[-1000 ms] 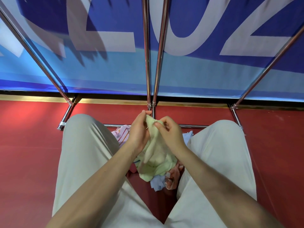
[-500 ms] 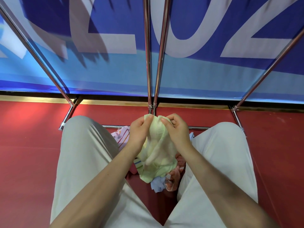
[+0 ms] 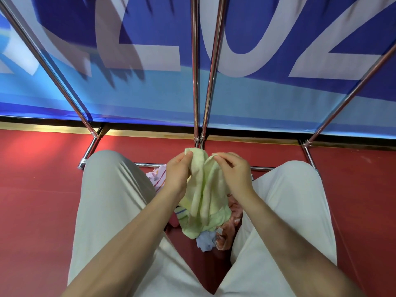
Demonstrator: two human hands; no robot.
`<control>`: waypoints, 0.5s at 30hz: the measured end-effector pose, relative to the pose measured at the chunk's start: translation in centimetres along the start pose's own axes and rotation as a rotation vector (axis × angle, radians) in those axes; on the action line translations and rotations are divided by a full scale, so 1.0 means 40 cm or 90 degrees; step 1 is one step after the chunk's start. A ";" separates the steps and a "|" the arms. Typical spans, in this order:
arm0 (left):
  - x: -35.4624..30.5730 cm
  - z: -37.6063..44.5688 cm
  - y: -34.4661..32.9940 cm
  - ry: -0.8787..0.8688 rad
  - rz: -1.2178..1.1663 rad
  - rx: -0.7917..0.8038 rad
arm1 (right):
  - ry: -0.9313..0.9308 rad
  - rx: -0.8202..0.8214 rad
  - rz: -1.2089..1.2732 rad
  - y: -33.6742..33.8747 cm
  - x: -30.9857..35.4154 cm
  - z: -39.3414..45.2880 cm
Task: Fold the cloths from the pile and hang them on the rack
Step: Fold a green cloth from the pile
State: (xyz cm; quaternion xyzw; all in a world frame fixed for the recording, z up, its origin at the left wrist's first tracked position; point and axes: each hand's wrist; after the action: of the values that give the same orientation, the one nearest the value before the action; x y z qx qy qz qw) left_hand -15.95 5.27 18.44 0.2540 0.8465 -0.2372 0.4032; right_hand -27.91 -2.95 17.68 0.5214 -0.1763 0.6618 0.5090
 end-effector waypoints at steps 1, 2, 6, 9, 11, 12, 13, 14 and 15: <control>0.003 0.002 -0.003 -0.001 0.009 0.007 | 0.005 0.015 -0.003 -0.001 0.001 -0.001; 0.006 0.003 -0.005 -0.004 0.018 0.014 | 0.013 0.029 -0.007 -0.001 0.002 -0.002; 0.019 0.006 -0.007 -0.027 0.027 0.030 | 0.001 0.076 0.043 -0.002 0.017 -0.003; 0.024 0.006 -0.009 -0.046 0.032 0.025 | -0.012 0.101 0.093 -0.003 0.034 -0.006; 0.028 0.005 -0.011 -0.041 0.031 0.027 | -0.007 0.105 0.104 -0.005 0.042 -0.007; 0.029 0.003 -0.013 -0.036 0.024 0.037 | -0.004 0.098 0.106 -0.006 0.045 -0.006; 0.030 -0.001 -0.016 -0.035 0.017 0.047 | -0.005 0.085 0.107 -0.008 0.046 -0.005; 0.030 -0.005 -0.019 -0.037 0.013 0.053 | -0.007 0.070 0.107 -0.010 0.046 -0.004; 0.031 -0.007 -0.023 -0.040 0.013 0.056 | -0.011 0.055 0.108 -0.011 0.046 -0.002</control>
State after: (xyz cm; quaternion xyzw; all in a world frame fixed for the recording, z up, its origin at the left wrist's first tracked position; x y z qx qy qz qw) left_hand -17.36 5.05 17.79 0.2726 0.8195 -0.2781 0.4205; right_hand -27.46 -1.80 19.09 0.5318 -0.1956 0.7050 0.4265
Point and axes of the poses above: each hand's wrist, its own z-axis towards the middle knuckle, its own y-axis out of the back of the hand, x = y × z, and after that the axes turned 15 degrees about y, right-handed
